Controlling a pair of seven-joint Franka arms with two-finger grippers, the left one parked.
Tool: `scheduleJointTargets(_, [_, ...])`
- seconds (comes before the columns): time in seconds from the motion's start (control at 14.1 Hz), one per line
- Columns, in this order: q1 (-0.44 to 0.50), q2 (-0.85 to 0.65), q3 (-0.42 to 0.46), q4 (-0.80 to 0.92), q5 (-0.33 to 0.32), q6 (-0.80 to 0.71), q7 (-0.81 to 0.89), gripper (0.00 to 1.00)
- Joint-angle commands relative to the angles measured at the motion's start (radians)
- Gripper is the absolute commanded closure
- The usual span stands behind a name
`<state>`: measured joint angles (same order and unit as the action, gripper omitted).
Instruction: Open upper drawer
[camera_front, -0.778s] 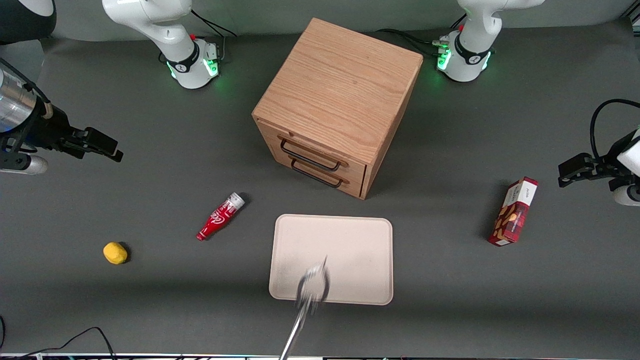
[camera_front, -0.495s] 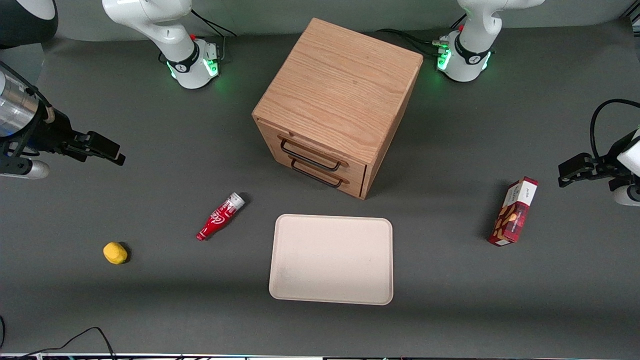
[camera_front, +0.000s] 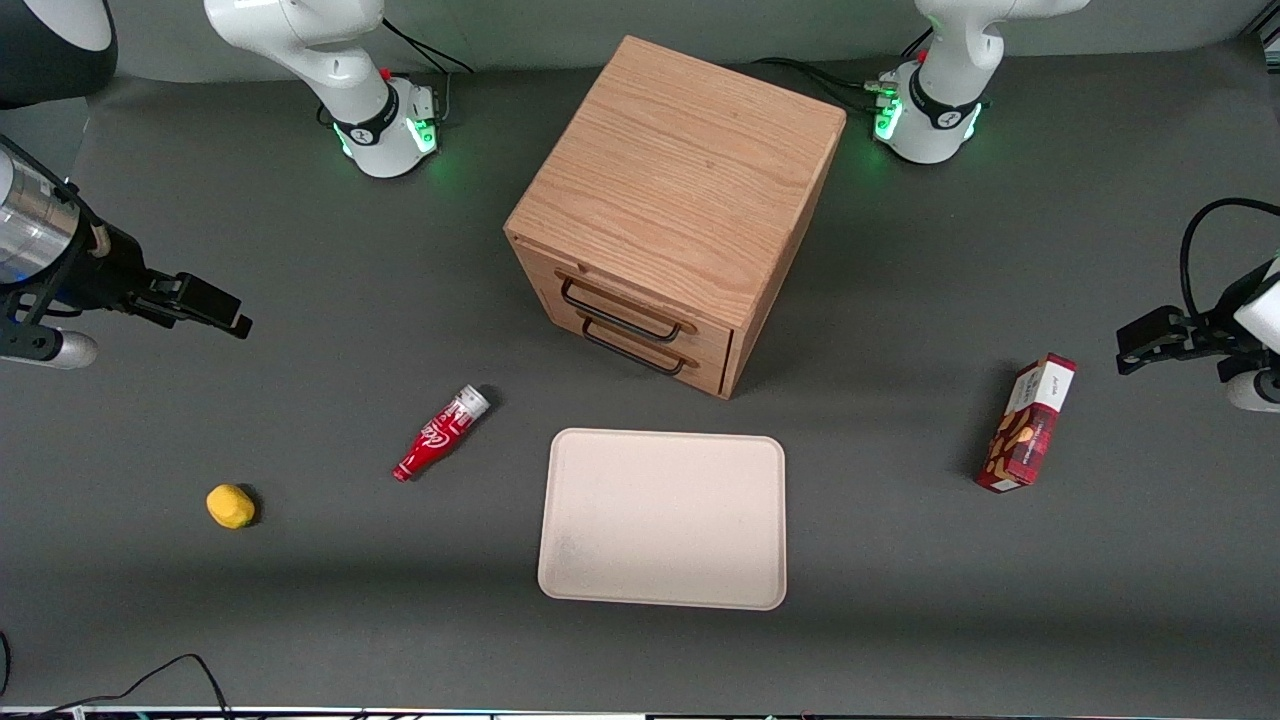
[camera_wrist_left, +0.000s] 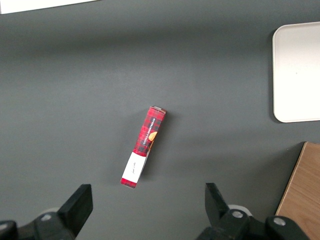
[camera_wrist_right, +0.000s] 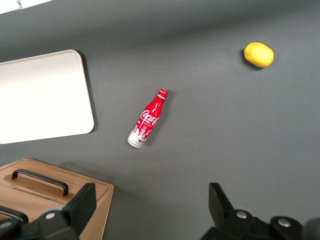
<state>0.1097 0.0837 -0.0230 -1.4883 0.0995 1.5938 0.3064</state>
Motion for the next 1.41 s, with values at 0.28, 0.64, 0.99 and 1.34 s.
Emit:
scheduleJointTargets(0.28, [0.004,0.016,-0.002,0.053,-0.007,-0.017,0.020,0.00])
scheduleJointTargets(0.64, [0.015,0.019,0.053,0.054,-0.014,-0.029,0.026,0.00])
scheduleJointTargets(0.99, [0.074,0.054,0.181,0.063,-0.058,-0.029,0.013,0.00])
scheduleJointTargets(1.34, [0.224,0.134,0.198,0.126,-0.057,-0.028,-0.157,0.00])
